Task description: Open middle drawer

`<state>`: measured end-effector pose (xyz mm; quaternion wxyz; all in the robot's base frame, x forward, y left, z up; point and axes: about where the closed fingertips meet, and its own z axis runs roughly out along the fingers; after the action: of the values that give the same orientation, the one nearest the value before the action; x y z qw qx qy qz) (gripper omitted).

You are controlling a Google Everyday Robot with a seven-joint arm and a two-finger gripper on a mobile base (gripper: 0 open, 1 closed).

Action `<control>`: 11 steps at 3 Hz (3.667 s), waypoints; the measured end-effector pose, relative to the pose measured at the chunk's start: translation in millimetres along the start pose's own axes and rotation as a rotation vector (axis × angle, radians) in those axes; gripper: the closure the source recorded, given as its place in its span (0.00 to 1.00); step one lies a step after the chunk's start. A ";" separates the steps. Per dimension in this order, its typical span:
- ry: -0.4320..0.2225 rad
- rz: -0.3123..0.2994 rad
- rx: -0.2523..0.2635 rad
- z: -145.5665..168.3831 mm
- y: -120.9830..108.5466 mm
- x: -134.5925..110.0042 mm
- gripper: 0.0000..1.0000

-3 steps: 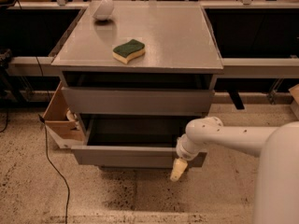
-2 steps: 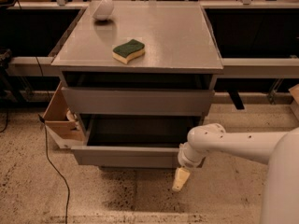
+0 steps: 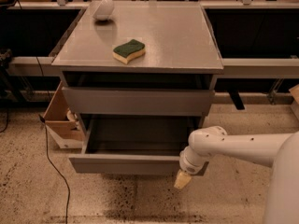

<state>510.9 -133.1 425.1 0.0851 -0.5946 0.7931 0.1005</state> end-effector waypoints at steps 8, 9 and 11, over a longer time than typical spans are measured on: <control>0.102 -0.009 -0.120 1.4 51.5 28.9 0.79; 0.104 -0.008 -0.122 3.4 52.8 31.5 0.67; 0.109 0.005 -0.108 -7.0 47.7 34.7 0.37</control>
Offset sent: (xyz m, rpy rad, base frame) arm -0.0407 -0.0058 -0.0126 -0.0458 0.1031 0.0129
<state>455.3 -154.1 425.8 0.0090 -0.6008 0.7916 0.1109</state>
